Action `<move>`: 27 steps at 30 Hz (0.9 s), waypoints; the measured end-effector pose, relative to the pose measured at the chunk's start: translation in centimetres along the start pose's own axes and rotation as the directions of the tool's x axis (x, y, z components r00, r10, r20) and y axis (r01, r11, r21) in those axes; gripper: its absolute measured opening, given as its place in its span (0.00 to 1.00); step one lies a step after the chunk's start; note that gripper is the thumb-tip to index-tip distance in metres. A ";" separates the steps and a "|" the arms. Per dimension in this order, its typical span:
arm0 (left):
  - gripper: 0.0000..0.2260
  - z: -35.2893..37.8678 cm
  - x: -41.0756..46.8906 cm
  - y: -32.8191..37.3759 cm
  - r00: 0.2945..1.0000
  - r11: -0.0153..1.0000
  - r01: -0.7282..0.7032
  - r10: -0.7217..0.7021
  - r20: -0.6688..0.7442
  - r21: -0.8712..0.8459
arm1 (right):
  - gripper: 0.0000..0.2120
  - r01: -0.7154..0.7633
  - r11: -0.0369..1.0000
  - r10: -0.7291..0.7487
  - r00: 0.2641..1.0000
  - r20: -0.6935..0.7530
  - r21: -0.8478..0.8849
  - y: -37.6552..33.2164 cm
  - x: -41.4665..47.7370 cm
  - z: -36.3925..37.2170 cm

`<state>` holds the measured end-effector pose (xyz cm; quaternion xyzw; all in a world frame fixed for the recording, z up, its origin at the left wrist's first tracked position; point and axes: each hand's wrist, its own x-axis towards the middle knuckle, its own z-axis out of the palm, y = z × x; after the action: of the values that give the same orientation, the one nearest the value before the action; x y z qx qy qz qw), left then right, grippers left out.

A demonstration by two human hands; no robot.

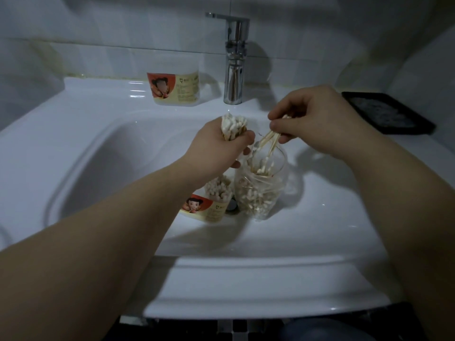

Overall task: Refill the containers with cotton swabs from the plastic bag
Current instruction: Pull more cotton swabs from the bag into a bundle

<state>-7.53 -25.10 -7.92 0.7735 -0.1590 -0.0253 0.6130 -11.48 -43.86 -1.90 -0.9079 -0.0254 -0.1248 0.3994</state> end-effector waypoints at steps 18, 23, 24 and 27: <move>0.06 0.0 -0.2 0.2 0.994 0.997 -0.075 0.077 0.072 -0.022 | 0.19 0.055 0.998 -0.052 0.994 0.101 -0.029 0.0 0.0 0.3; 0.14 -0.2 0.1 0.3 0.997 0.992 -0.071 0.072 0.005 -0.103 | 0.15 0.056 0.995 -0.062 0.996 0.067 0.085 -0.1 0.0 0.3; 0.11 -0.2 0.1 0.3 0.997 0.992 -0.071 0.071 -0.012 -0.107 | 0.15 0.063 0.992 -0.070 0.996 0.059 0.112 -0.2 0.0 0.4; 0.03 -0.3 0.0 0.5 0.997 0.988 -0.076 0.072 -0.034 -0.138 | 0.15 0.088 0.978 -0.092 0.996 0.015 0.191 -0.3 0.0 0.5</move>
<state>-7.57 -24.94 -7.34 0.7227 -0.1765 -0.0026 0.6682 -11.39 -43.31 -1.97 -0.8649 -0.0829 -0.1292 0.4779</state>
